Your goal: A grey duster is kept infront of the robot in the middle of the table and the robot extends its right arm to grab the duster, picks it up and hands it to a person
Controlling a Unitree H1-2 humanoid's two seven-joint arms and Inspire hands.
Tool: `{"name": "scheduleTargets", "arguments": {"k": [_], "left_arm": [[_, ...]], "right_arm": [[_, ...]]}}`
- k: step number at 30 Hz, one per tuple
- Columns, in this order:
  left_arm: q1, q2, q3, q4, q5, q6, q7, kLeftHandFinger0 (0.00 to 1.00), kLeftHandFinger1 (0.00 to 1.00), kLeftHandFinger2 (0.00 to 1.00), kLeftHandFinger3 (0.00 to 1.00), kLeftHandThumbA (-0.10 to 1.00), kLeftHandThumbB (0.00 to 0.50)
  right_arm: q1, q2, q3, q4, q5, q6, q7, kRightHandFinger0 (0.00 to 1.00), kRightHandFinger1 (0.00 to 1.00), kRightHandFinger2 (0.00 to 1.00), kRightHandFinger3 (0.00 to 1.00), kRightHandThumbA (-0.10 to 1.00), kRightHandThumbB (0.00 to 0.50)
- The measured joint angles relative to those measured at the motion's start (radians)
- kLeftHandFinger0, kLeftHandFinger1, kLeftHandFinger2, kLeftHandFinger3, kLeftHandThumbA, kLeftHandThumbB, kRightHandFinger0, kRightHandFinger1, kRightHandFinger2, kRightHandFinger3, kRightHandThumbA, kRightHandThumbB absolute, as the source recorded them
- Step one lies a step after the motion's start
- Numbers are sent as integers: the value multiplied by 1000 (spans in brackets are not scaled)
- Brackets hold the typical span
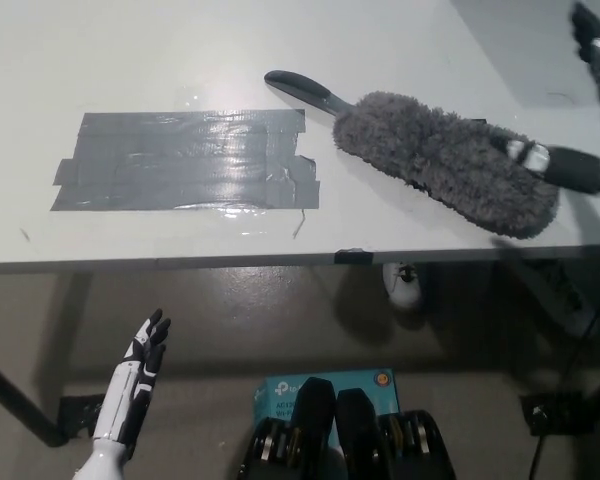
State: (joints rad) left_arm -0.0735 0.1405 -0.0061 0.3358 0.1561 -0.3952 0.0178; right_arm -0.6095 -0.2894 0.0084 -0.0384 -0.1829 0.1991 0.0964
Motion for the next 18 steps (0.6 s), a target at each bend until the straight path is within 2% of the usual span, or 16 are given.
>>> {"name": "scheduleTargets", "arguments": {"k": [2,4,7,12,14,18], "left_arm": [[0,0,0,0,0,0,0,1000,1000,1000,1000,1000,338],[0,0,0,0,0,0,0,1000,1000,1000,1000,1000,330],[0,0,0,0,0,0,0,1000,1000,1000,1000,1000,327],[-3,1,-1,-1,1,0,-1,1000,1000,1000,1000,1000,330],[-3,0,-1,-1,1,0,-1,1000,1000,1000,1000,1000,334],[-4,1,-2,-9,1,1,-1,1000,1000,1000,1000,1000,334]], "right_arm": [[-63,-15,39,97,-25,33,7,1000,1000,1000,1000,1000,454],[-127,-29,81,201,-48,62,18,1000,1000,1000,1000,977,480],[-216,-39,134,362,-76,95,33,1000,1000,1000,1000,1000,496],[-343,-38,239,638,-113,120,70,1000,1000,1000,1000,1000,486],[-372,-36,267,717,-125,126,81,1000,1000,1000,1000,1000,439],[-430,-28,334,866,-151,133,105,1000,1000,1000,1000,1000,485]]}}
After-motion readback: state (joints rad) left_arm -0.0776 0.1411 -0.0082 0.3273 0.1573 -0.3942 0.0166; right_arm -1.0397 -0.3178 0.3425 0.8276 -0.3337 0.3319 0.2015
